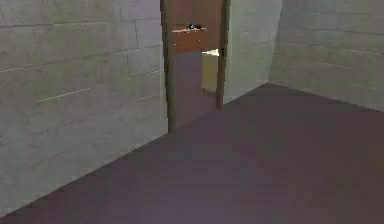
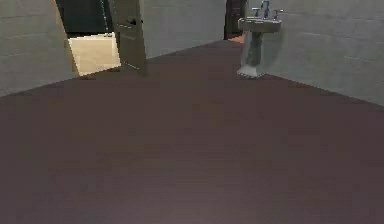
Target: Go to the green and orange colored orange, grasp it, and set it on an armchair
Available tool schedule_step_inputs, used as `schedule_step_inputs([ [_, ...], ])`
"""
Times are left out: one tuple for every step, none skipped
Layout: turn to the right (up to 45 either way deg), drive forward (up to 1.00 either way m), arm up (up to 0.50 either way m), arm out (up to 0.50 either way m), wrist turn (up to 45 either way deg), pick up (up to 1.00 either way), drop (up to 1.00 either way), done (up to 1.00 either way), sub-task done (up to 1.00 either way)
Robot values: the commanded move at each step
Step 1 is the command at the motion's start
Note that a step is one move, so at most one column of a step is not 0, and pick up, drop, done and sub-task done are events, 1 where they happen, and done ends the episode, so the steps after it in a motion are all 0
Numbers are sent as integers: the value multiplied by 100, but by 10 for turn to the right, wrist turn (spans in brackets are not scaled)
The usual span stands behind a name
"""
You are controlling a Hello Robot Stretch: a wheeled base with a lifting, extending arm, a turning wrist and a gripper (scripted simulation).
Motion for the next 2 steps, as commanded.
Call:
schedule_step_inputs([
  [450, 0, 0, 0, 0, 0, 0, 0, 0],
  [30, 0, 0, 0, 0, 0, 0, 0, 0],
])
